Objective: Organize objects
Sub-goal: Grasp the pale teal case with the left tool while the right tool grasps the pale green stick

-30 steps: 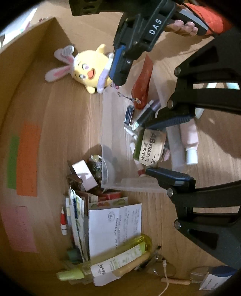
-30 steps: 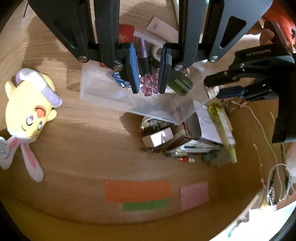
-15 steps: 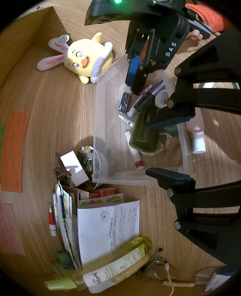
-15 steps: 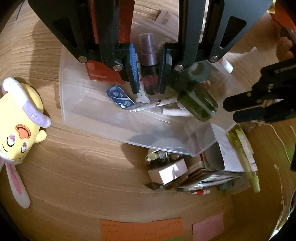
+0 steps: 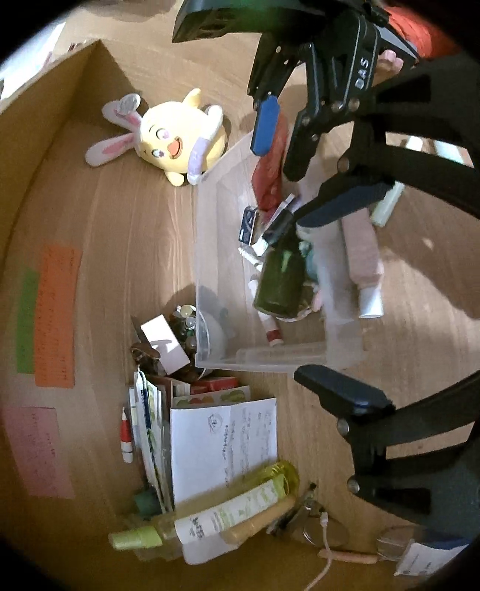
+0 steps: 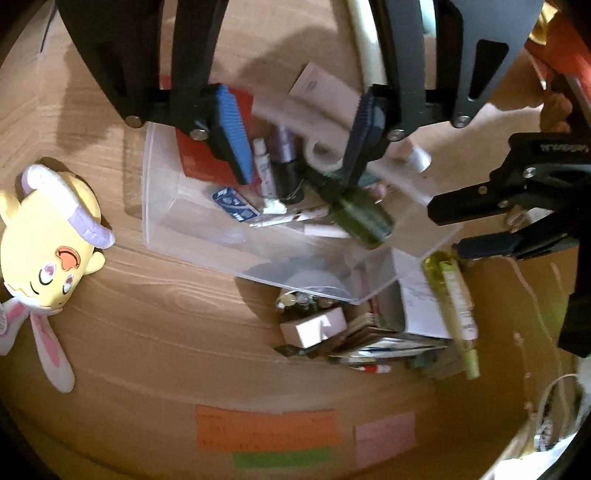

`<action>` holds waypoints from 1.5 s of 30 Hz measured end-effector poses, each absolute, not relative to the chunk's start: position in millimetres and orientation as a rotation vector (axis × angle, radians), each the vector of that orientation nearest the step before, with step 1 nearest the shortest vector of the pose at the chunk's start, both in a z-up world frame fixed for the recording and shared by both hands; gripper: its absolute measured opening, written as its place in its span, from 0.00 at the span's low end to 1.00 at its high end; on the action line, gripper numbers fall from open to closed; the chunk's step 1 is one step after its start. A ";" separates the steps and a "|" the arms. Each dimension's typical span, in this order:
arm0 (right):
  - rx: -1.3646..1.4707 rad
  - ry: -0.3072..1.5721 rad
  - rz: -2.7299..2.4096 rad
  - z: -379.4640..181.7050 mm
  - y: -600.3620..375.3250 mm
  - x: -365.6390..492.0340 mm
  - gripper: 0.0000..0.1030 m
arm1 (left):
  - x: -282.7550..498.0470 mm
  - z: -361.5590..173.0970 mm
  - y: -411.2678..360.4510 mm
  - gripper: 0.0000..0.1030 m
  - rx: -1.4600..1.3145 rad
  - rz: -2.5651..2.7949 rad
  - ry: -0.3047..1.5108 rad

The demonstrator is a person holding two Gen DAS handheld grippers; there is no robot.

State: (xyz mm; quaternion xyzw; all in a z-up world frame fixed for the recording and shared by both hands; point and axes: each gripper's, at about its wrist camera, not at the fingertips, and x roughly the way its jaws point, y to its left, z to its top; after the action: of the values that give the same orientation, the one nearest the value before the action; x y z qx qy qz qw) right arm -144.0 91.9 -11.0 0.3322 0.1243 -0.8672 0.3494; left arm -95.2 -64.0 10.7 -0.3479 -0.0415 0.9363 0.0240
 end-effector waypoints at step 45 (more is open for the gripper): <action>0.876 0.195 -2.235 -23.1 169.2 -94.8 0.14 | -18.4 -79.1 51.4 0.80 -1.300 2.666 0.105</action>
State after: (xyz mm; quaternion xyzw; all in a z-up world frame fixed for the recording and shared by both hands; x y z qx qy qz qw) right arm -94.8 169.2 -23.1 0.3397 0.0757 -0.8662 0.3585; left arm -18.4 51.4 -79.1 -0.4363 0.0351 0.8949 0.0870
